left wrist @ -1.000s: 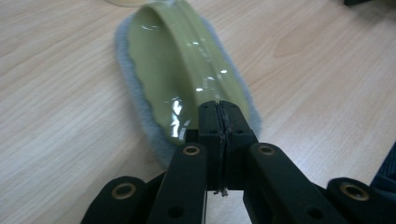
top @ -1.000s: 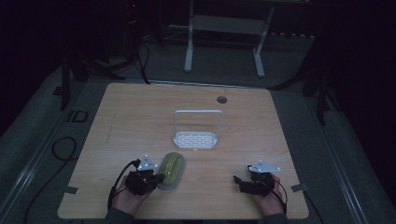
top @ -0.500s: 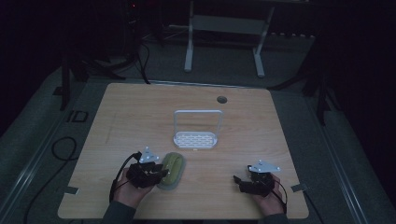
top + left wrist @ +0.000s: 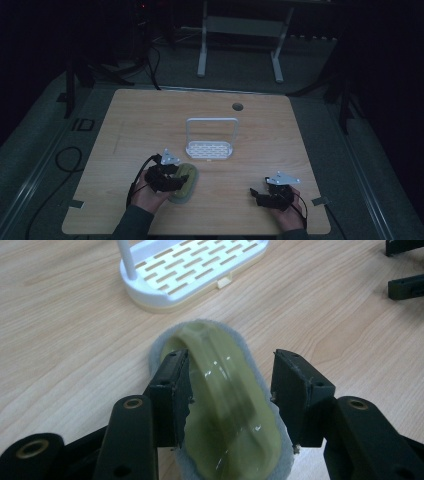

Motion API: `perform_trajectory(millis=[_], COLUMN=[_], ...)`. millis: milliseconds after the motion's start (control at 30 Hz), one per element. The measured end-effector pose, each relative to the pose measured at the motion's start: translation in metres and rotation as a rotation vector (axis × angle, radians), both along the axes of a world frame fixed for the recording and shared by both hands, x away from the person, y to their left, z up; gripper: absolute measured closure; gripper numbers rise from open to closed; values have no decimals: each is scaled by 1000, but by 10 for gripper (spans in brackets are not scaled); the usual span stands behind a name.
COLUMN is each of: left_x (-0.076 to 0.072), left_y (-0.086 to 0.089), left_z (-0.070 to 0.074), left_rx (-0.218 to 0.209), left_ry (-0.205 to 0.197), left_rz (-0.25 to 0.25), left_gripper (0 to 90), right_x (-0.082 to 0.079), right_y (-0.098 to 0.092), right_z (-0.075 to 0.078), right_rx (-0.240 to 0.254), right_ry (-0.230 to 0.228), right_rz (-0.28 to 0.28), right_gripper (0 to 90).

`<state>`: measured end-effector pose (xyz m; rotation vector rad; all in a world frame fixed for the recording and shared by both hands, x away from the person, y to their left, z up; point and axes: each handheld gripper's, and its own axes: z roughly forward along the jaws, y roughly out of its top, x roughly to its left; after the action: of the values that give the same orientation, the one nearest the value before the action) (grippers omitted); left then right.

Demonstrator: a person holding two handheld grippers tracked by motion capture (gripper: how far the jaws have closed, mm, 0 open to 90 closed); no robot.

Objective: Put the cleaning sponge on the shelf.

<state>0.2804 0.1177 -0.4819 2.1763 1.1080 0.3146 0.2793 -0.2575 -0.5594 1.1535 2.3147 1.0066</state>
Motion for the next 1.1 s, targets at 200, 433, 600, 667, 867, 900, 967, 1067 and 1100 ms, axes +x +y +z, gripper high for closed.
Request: perform_trajectory(millis=[200, 433, 600, 667, 867, 900, 967, 1067, 1100], left_x=[5, 10, 12, 13, 15, 14, 14, 15, 15], left_y=[-12, -14, -12, -11, -9, -9, -9, -7, -7], left_z=[0, -5, -7, -8, -9, -9, -8, -7, -7], left_rx=[66, 82, 74, 73, 80, 87, 100, 101, 105], left_ry=[-10, 18, 39, 47, 75, 76, 81, 89, 93], left_rz=[25, 42, 42, 41, 25, 19, 10, 9, 7], left_gripper=[418, 433, 488, 505, 573, 593, 607, 643, 649], right_x=[0, 0, 0, 0, 0, 0, 0, 0, 0], right_y=[0, 0, 0, 0, 0, 0, 0, 0, 0], right_z=[0, 0, 0, 0, 0, 0, 0, 0, 0], right_rx=[0, 1, 0, 0, 0, 0, 0, 1, 0], right_ry=[0, 0, 0, 0, 0, 0, 0, 0, 0], right_rz=[-1, -1, -1, 0, 0, 0, 0, 0, -1], right_gripper=[245, 245, 245, 245, 246, 245, 245, 245, 245])
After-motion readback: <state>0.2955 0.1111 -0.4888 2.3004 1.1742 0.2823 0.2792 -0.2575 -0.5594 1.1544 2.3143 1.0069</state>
